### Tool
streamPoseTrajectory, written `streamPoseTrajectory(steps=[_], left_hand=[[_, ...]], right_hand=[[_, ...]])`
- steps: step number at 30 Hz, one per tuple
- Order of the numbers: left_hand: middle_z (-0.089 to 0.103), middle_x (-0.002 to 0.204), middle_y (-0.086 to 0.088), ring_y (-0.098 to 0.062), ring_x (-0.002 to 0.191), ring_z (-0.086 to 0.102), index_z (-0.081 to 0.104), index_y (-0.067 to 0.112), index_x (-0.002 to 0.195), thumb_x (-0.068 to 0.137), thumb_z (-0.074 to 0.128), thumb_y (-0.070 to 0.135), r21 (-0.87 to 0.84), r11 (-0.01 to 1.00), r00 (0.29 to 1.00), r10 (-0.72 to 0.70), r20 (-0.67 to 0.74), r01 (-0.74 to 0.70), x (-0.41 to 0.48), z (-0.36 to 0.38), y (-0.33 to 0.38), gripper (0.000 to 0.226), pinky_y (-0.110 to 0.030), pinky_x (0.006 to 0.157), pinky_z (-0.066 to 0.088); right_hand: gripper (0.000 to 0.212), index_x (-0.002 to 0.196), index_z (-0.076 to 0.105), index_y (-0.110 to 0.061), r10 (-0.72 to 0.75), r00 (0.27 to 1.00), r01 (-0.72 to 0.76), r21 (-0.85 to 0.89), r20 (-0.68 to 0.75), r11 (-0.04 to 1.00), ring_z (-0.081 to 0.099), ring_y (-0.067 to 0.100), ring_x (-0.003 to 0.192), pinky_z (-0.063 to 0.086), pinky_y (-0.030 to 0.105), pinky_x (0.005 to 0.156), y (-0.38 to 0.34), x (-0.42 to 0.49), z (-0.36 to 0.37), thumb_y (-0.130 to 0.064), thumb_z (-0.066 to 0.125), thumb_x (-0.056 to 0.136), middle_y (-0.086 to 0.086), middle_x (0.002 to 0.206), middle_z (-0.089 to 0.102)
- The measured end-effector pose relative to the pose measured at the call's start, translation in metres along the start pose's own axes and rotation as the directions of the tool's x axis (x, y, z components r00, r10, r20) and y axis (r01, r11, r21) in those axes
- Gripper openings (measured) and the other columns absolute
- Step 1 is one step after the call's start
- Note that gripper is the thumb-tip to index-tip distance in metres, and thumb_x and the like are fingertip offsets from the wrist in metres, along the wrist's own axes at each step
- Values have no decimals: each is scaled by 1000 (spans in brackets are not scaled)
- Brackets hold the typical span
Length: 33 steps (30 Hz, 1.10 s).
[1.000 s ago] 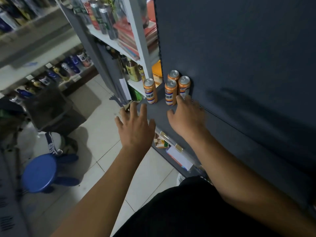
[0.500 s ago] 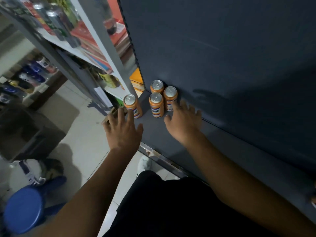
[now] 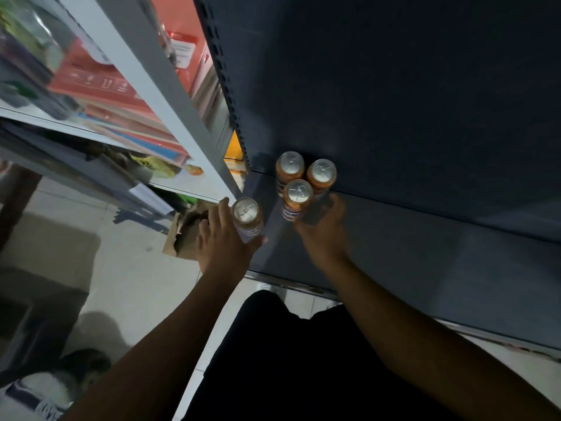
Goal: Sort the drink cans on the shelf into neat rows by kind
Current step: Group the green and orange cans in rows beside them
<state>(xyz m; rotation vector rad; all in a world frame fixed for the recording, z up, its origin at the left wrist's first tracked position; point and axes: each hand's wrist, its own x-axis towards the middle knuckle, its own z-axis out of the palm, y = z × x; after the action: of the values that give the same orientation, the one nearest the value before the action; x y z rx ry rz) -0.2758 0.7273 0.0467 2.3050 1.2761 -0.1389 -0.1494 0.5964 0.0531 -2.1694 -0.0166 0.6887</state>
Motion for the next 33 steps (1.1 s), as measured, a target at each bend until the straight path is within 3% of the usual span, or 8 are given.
streamPoseTrajectory(steps=[5,8,13,17,22,26,29,33], left_hand=[[57,132,-1,-27,121,56,41,23,138,63,94,39,-410,909,992,-16,125,66,21,23,-22,93,-44,97,48],[64,115,5,-17,104,65,52,29,122,58,91,46,-499,861,983,-8,183,100,40,44,-32,77,-44,89,56],[72,93,3,-13,86,70,65,22,101,56,88,40,-528,849,984,67,165,31,65,57,-33,54,-41,79,59],[72,98,8,-6,92,68,63,29,107,62,89,32,-585,810,987,64,147,35,65,48,-27,52,-32,83,56],[76,99,2,-17,94,71,69,19,106,62,92,45,-640,757,973,29,231,130,66,35,-40,57,-52,90,57],[75,101,1,-19,96,70,69,19,108,64,92,46,-717,681,976,18,218,147,49,3,-32,57,-53,94,56],[75,107,-3,-23,101,70,67,17,114,68,92,46,-757,645,972,96,215,104,42,-20,-19,60,-54,94,56],[75,110,0,-15,100,72,66,16,121,79,87,24,-820,564,963,155,220,97,33,-53,11,48,-34,87,55]], right_hand=[[88,136,39,-19,96,990,-78,162,-107,984,59,13,109,52,37,92,4,20,48,-38,90,66,-5,124,55],[94,132,43,-17,131,978,-94,219,-161,971,65,20,111,56,46,95,4,37,67,-47,91,56,2,124,63],[82,127,36,-24,174,961,-115,262,-215,958,63,19,109,52,38,94,1,49,83,-34,92,68,-3,124,61],[72,123,41,-26,178,960,-106,310,-217,945,63,9,94,48,27,81,4,45,76,-25,91,71,-11,107,62],[69,121,46,-19,196,964,-113,393,-179,912,66,0,89,51,22,75,11,32,51,-16,91,69,-10,104,65],[74,121,36,-20,228,960,-135,445,-162,885,61,-1,86,45,18,66,3,14,24,-14,90,71,-10,101,59],[71,124,39,-17,258,954,-139,536,-153,833,65,6,93,49,20,70,-10,2,2,-14,89,74,-7,104,61],[68,132,43,-16,209,971,-87,645,-114,759,69,18,104,58,34,85,-34,-10,-26,-17,86,80,-1,111,66]])
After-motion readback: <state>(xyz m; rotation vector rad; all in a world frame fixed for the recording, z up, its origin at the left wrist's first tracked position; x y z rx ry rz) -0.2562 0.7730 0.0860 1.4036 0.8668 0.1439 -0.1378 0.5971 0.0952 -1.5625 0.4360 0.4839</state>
